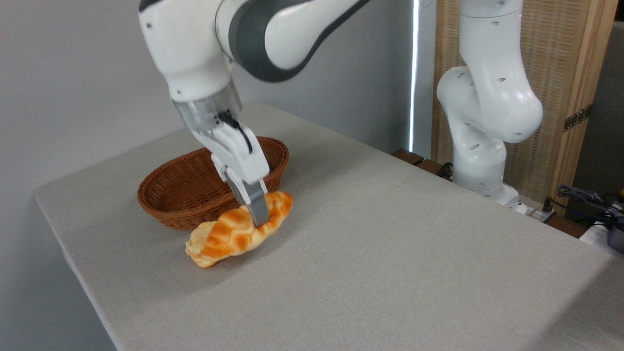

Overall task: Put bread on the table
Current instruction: 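Move the croissant over the basket rim and lower it onto the table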

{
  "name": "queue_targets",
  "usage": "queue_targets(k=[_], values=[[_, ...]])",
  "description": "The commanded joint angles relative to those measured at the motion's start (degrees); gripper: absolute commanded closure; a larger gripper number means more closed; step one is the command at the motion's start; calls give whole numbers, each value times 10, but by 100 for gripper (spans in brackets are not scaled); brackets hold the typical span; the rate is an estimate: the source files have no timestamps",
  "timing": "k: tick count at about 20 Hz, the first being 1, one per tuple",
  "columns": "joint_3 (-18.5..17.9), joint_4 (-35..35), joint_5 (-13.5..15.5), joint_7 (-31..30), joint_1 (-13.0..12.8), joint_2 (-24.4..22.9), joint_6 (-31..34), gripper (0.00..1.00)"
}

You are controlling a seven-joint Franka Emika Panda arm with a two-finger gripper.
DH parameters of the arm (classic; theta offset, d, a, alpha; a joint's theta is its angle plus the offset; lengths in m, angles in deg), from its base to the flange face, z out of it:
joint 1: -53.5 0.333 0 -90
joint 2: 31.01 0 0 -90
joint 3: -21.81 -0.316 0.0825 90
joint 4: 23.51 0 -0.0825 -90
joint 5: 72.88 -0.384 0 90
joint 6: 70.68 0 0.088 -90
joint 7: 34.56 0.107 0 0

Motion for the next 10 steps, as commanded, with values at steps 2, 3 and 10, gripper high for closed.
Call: queue_targets(k=[2, 3, 10], values=[[-8, 5, 7, 15, -6, 16, 6, 0], [-8, 5, 7, 14, -6, 19, 6, 0], [-8, 3, 8, 12, -7, 22, 5, 0]])
